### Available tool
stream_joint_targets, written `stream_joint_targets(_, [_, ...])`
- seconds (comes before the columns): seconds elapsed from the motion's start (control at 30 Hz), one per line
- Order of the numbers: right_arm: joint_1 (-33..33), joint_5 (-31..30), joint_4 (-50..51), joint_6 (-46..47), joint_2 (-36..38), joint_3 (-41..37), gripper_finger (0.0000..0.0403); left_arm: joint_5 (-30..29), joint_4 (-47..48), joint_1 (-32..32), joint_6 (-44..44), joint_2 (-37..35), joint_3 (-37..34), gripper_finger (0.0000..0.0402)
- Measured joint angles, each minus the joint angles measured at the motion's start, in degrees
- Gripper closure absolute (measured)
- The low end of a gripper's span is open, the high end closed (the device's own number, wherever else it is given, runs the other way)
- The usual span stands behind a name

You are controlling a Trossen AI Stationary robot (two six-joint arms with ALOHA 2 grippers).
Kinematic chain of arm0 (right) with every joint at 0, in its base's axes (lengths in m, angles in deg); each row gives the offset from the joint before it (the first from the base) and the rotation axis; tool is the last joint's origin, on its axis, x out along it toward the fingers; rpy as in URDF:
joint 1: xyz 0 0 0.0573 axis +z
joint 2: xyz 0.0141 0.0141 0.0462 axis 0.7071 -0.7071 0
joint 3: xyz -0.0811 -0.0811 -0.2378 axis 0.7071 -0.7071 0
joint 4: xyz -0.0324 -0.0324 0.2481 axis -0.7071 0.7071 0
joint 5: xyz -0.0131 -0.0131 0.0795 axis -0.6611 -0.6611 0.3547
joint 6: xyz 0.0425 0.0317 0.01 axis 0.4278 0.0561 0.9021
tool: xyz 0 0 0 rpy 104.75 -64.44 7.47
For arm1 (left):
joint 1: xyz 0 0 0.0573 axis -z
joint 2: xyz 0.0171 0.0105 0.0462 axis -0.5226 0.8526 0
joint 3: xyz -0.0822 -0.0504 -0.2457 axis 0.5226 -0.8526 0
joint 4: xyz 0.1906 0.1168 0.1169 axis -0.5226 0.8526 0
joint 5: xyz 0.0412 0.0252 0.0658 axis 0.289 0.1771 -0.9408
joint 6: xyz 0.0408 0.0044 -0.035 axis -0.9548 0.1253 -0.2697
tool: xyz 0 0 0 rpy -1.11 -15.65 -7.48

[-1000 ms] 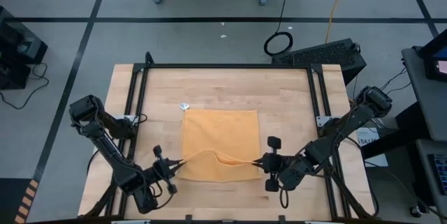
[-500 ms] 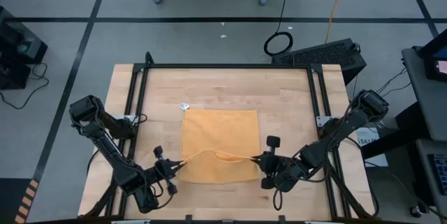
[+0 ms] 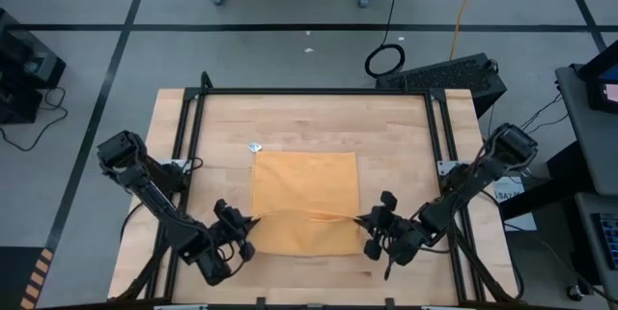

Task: Roll towel
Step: Fold the yellow towel in

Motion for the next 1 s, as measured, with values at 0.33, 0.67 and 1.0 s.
stream_joint_targets(0.33, [-1.65,6.78,-4.84,3.70,9.99,0.02,0.0403,0.02,-3.11,-2.27,5.94,-3.88,0.00,0.0393])
stream_joint_targets(0.67, [0.80,29.34,-6.87,18.61,14.92,0.02,0.0403,3.40,-30.45,3.72,1.11,-6.12,0.08,0.0393])
stream_joint_targets(1.0, [2.49,33.64,-18.41,20.29,18.98,0.04,0.0403,6.18,-40.09,4.31,-5.36,-8.18,0.11,0.0393])
